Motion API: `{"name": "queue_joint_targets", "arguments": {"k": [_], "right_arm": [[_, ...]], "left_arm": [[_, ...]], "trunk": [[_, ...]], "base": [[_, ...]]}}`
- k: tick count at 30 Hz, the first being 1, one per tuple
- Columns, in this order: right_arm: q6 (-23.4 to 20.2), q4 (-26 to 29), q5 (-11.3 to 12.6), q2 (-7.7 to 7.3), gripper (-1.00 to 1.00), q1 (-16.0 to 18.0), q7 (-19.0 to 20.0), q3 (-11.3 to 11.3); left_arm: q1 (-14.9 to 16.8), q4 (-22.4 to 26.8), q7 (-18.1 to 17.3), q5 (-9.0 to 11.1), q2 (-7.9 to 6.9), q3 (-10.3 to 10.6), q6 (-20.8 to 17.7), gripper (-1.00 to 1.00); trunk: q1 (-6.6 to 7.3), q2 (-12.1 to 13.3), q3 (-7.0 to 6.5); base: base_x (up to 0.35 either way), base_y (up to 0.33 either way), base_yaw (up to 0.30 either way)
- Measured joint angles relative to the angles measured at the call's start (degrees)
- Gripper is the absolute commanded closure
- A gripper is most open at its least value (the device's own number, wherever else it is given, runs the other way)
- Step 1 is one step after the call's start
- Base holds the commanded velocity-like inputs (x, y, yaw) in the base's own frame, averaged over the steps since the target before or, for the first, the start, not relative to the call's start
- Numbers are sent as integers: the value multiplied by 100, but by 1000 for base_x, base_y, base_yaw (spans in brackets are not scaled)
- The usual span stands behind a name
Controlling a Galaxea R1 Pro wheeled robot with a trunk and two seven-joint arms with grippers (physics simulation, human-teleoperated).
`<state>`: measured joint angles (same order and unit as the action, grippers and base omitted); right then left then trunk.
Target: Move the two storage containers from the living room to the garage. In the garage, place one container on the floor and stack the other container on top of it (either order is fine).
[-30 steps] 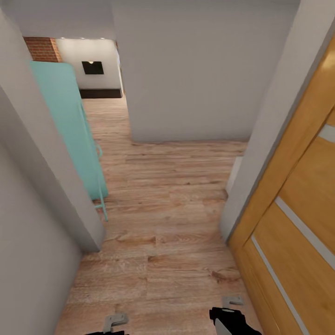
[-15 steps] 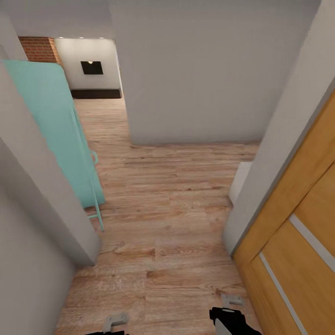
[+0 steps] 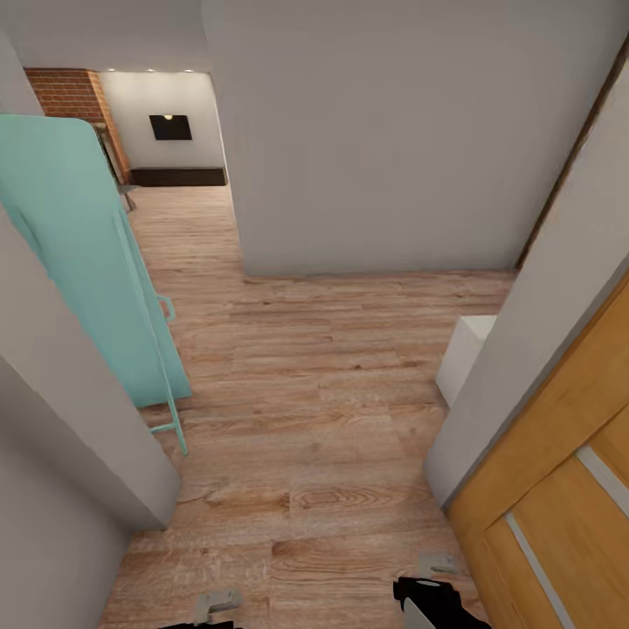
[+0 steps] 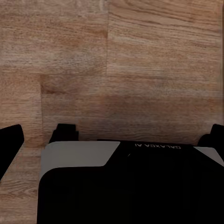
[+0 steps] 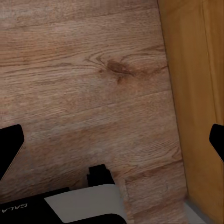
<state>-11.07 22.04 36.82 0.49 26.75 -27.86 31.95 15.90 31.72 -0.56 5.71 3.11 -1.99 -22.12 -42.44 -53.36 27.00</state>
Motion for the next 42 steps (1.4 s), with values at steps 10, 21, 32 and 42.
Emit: {"name": "queue_joint_targets", "arguments": {"k": [10, 21, 32, 42], "right_arm": [[0, 0, 0, 0, -100, 0, 0, 1], [0, 0, 0, 0, -100, 1, 0, 1], [0, -1, 0, 0, -100, 0, 0, 3], [0, 0, 0, 0, -100, 1, 0, 4]], "left_arm": [[0, 0, 0, 0, 0, 0, -1, -100], [0, 0, 0, -1, 2, 0, -1, -100], [0, 0, 0, 0, 2, 0, 0, -100], [0, 0, 0, -1, 2, 0, 1, -100]], "trunk": [[0, 0, 0], [0, 0, 0], [0, 0, 0], [0, 0, 0]], "base": [[326, 0, 0], [326, 0, 0], [326, 0, 0], [326, 0, 0]]}}
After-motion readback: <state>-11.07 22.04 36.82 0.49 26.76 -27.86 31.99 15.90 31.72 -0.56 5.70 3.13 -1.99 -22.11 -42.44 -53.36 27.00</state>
